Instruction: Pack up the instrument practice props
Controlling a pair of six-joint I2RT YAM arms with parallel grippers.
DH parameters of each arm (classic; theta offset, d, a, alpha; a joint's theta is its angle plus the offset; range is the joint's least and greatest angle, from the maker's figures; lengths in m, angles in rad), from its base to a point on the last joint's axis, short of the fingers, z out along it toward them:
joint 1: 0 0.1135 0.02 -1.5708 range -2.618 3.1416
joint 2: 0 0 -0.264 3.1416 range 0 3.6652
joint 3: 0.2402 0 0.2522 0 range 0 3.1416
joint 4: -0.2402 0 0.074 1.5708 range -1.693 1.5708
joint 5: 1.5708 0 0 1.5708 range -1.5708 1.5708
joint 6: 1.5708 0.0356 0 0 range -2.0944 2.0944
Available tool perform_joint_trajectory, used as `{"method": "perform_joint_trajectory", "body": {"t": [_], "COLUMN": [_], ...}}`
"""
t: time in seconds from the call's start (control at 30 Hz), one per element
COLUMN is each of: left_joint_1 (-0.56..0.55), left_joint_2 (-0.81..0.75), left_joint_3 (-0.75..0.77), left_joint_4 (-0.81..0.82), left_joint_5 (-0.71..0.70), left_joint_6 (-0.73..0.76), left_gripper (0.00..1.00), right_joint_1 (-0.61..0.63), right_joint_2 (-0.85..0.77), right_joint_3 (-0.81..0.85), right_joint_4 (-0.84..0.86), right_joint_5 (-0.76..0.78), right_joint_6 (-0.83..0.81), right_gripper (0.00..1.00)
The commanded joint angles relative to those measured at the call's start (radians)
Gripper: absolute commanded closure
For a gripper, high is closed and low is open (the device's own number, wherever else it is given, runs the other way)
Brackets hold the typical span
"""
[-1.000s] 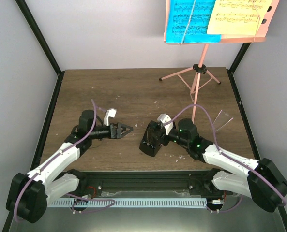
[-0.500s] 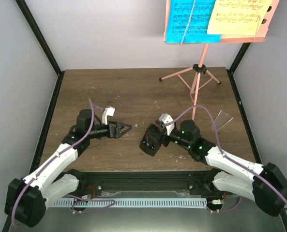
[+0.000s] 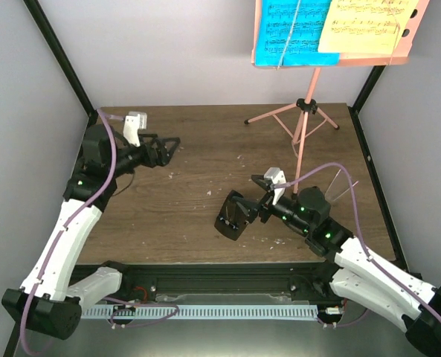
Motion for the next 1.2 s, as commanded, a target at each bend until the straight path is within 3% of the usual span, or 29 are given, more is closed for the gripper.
{"method": "perform_joint_trajectory", "body": {"t": [0.0,0.2,0.5,0.93,1.17], "left_joint_1": [0.047,0.047,0.046,0.047,0.046], "left_joint_2": [0.050,0.016,0.002,0.021,0.027], "left_joint_3": [0.015,-0.117,-0.147,-0.153,-0.156], "left_joint_4": [-0.065,-0.049,-0.020,-0.016,-0.015], "left_joint_5": [-0.196,-0.519,-0.494,-0.464,-0.452], "left_joint_6": [0.098,0.229,0.255,0.240,0.240], "left_gripper": [0.04,0.05,0.05,0.05,0.05], "right_joint_1": [0.007,0.006,0.006,0.006,0.007], "right_joint_2": [0.021,0.157,0.296,0.308,0.332], "right_joint_3": [0.016,0.040,-0.005,-0.126,-0.160], "right_joint_4": [0.079,0.107,0.224,0.328,0.383], "right_joint_5": [-0.090,-0.137,-0.199,-0.117,-0.112], "right_joint_6": [0.104,0.068,-0.056,-0.078,-0.050], "right_gripper": [0.00,0.00,0.00,0.00,0.07]}}
